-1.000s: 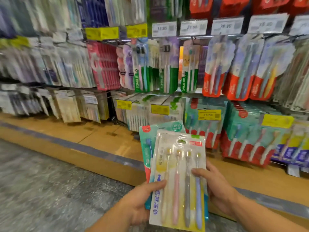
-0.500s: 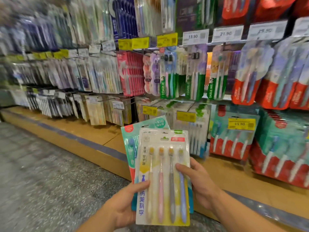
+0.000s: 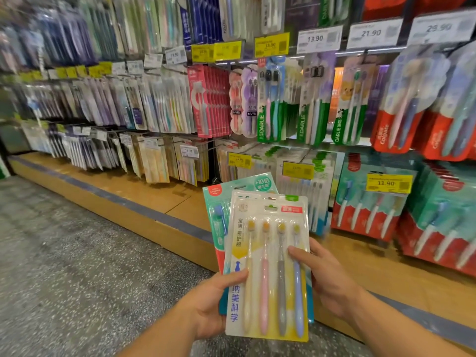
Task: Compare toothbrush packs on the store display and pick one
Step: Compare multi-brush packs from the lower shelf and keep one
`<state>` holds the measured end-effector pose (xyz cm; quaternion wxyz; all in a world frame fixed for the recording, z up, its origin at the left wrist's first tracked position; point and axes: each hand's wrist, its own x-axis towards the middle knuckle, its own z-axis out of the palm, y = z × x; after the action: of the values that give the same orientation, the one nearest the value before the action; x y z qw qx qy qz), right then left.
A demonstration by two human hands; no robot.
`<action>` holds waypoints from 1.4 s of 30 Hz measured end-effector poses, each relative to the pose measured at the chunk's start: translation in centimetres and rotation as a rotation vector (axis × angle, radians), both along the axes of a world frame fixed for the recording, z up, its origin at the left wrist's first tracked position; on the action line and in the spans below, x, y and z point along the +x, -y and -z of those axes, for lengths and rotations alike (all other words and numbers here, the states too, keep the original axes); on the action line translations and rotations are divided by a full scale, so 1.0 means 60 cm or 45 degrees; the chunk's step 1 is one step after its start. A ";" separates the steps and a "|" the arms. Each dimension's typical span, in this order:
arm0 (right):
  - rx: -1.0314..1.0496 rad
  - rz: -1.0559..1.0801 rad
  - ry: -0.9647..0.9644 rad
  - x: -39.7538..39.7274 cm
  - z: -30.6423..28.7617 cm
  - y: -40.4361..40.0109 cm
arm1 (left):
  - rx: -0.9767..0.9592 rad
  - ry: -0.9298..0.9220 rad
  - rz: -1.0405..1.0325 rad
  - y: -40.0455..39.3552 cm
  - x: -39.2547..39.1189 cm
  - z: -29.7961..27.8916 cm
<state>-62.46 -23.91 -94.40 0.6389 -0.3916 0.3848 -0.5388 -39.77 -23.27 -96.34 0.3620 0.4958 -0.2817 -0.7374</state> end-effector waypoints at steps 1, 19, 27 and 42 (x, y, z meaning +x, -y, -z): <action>-0.002 0.000 -0.005 -0.001 0.002 0.001 | -0.003 -0.008 0.004 0.001 -0.001 0.000; 0.124 0.085 -0.086 -0.030 0.041 0.015 | -0.011 0.055 0.087 0.008 -0.020 0.021; 0.151 0.283 -0.126 -0.030 0.054 0.034 | 0.021 0.003 0.033 0.006 -0.035 0.017; -0.043 0.425 -0.109 0.098 0.020 0.022 | 0.038 -0.071 -0.253 -0.028 0.053 0.006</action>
<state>-56.59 -25.24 -95.59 0.5170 -0.3554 0.4622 -0.6267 -36.56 -21.61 -96.71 0.4337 0.5059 -0.2099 -0.7155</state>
